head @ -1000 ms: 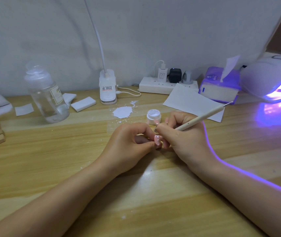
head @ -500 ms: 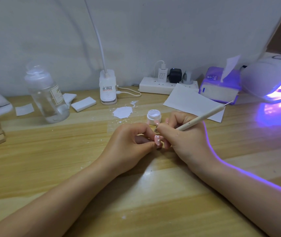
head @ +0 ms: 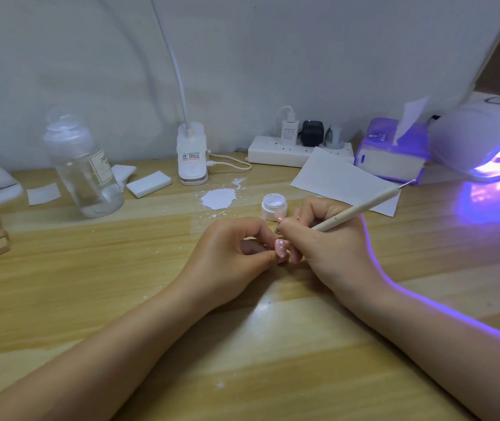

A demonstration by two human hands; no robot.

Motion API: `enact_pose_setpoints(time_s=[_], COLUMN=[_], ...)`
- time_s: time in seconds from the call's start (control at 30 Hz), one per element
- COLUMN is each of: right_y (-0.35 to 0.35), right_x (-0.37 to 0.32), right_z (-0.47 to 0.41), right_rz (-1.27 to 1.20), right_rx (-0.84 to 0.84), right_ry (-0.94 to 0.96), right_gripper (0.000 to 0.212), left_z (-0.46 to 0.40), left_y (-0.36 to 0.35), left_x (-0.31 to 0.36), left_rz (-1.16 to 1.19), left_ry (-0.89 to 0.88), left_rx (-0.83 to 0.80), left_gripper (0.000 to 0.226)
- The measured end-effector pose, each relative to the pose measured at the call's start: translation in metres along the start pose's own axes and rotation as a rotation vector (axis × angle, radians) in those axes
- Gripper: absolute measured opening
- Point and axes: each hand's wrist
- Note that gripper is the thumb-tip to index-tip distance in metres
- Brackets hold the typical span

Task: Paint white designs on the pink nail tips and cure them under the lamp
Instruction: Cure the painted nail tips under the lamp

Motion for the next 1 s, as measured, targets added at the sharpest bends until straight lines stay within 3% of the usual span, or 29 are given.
enact_pose_setpoints(time_s=[1.0], right_y=[-0.0004], right_x=[0.0001], right_z=[0.0002], right_rz=[0.006], right_rx=[0.003], right_ry=[0.007], right_gripper=[0.039], left_z=[0.0002], left_y=[0.0002], left_x=[-0.0003], left_rz=[-0.013], left_ry=[0.003], left_rx=[0.001], left_gripper=[0.02])
Point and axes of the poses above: each hand's wrist, its own z-axis away from the middle knuckle, its own y-axis out of the back of the hand, x = y × z, and after that the axes turned 8 degrees about z, right-handed
